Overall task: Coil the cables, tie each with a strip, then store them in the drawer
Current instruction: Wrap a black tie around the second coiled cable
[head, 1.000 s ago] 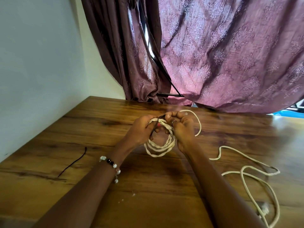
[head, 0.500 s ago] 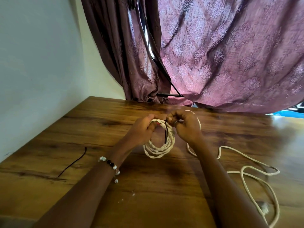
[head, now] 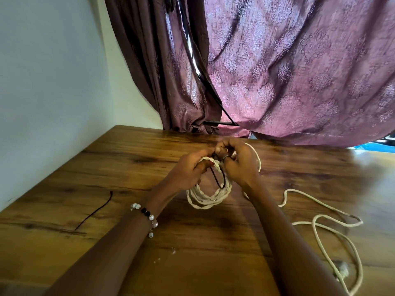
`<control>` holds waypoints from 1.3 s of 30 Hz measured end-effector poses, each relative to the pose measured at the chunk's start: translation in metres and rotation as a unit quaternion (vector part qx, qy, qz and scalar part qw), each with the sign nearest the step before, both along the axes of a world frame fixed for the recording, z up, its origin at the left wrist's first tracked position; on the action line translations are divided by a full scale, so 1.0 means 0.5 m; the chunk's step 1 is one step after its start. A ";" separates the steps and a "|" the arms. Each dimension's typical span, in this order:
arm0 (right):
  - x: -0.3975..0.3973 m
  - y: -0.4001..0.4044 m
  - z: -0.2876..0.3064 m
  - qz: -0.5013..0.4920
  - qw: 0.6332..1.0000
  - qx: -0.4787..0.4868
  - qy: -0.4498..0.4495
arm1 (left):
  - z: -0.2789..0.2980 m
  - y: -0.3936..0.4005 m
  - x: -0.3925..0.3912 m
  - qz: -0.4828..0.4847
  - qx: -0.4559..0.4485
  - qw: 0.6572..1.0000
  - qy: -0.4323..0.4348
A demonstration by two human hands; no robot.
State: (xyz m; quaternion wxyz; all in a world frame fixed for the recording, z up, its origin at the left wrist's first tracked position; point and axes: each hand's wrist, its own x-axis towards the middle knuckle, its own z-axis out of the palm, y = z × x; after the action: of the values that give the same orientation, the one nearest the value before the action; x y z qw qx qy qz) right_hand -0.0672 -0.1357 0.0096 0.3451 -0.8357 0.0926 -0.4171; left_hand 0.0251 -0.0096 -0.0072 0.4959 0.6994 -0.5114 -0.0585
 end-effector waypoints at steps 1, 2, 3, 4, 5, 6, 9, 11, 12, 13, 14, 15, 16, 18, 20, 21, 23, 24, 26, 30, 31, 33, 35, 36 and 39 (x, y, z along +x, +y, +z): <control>0.002 -0.005 -0.001 0.005 0.999 0.038 -0.006 | 0.000 0.001 0.000 -0.002 -0.002 1.000 0.001; 0.002 -0.009 0.000 0.012 0.996 0.083 -0.021 | -0.001 0.002 0.001 -0.003 -0.003 1.000 0.003; 0.001 -0.013 0.002 0.020 0.989 0.137 -0.045 | -0.001 0.003 0.002 -0.003 0.000 1.000 0.007; -0.002 -0.018 0.006 0.032 0.976 0.199 -0.078 | -0.001 0.004 0.001 -0.001 0.006 1.000 0.009; -0.007 -0.024 0.013 0.042 0.958 0.260 -0.114 | -0.002 0.005 0.001 0.002 0.012 1.000 0.009; -0.013 -0.032 0.022 0.051 0.936 0.314 -0.153 | -0.002 0.006 0.000 0.005 0.018 1.000 0.006; -0.030 -0.060 0.042 0.093 0.849 0.446 -0.269 | 0.000 0.006 -0.001 0.003 0.028 1.000 0.001; -0.034 -0.064 0.048 0.133 0.800 0.491 -0.320 | 0.002 0.006 -0.005 -0.005 0.031 1.000 0.004; -0.034 -0.061 0.049 0.149 0.783 0.504 -0.334 | 0.003 0.007 -0.007 -0.013 0.034 0.999 0.007; -0.032 -0.058 0.049 0.161 0.771 0.513 -0.341 | 0.005 0.007 -0.009 -0.023 0.041 0.999 0.010; -0.031 -0.054 0.048 0.165 0.766 0.517 -0.345 | 0.006 0.009 -0.011 -0.034 0.048 0.998 0.013; -0.029 -0.053 0.048 0.159 0.766 0.518 -0.346 | 0.007 0.011 -0.011 -0.046 0.054 0.997 0.018; -0.029 -0.054 0.048 0.148 0.770 0.515 -0.346 | 0.008 0.014 -0.010 -0.057 0.058 0.996 0.021; -0.028 -0.059 0.048 0.127 0.780 0.507 -0.343 | 0.011 0.019 -0.008 -0.070 0.060 0.995 0.022; -0.026 -0.064 0.045 0.120 0.790 0.496 -0.339 | 0.013 0.020 -0.007 -0.080 0.065 0.994 0.021; -0.025 -0.067 0.044 0.119 0.796 0.489 -0.337 | 0.014 0.018 -0.009 -0.085 0.071 0.994 0.019; -0.024 -0.075 0.045 0.116 0.802 0.477 -0.340 | 0.017 0.016 -0.015 -0.106 0.078 0.991 0.017; -0.024 -0.081 0.046 0.113 0.802 0.476 -0.343 | 0.018 0.017 -0.019 -0.118 0.079 0.990 0.020; -0.030 -0.094 0.049 0.100 0.798 0.479 -0.353 | 0.021 0.018 -0.024 -0.130 0.076 0.988 0.034; -0.037 -0.108 0.048 0.076 0.797 0.477 -0.363 | 0.020 0.007 -0.039 -0.124 0.054 0.988 0.076; -0.037 -0.109 0.049 0.072 0.803 0.469 -0.362 | 0.018 0.003 -0.043 -0.117 0.047 0.988 0.092; -0.034 -0.112 0.052 0.068 0.818 0.446 -0.357 | 0.017 0.000 -0.050 -0.095 0.041 0.990 0.098; -0.031 -0.114 0.053 0.062 0.830 0.428 -0.353 | 0.020 -0.001 -0.053 -0.071 0.050 0.993 0.084; -0.029 -0.114 0.052 0.058 0.835 0.420 -0.351 | 0.021 -0.001 -0.051 -0.058 0.058 0.993 0.080; -0.022 -0.112 0.050 0.044 0.845 0.405 -0.347 | 0.022 -0.002 -0.043 -0.032 0.078 0.992 0.093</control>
State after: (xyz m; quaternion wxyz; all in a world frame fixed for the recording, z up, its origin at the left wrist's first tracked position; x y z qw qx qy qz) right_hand -0.0785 -0.1917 0.0343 0.6806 -0.4256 0.0908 -0.5895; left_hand 0.0036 -0.0104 0.0040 0.4827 0.7111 -0.4790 -0.1787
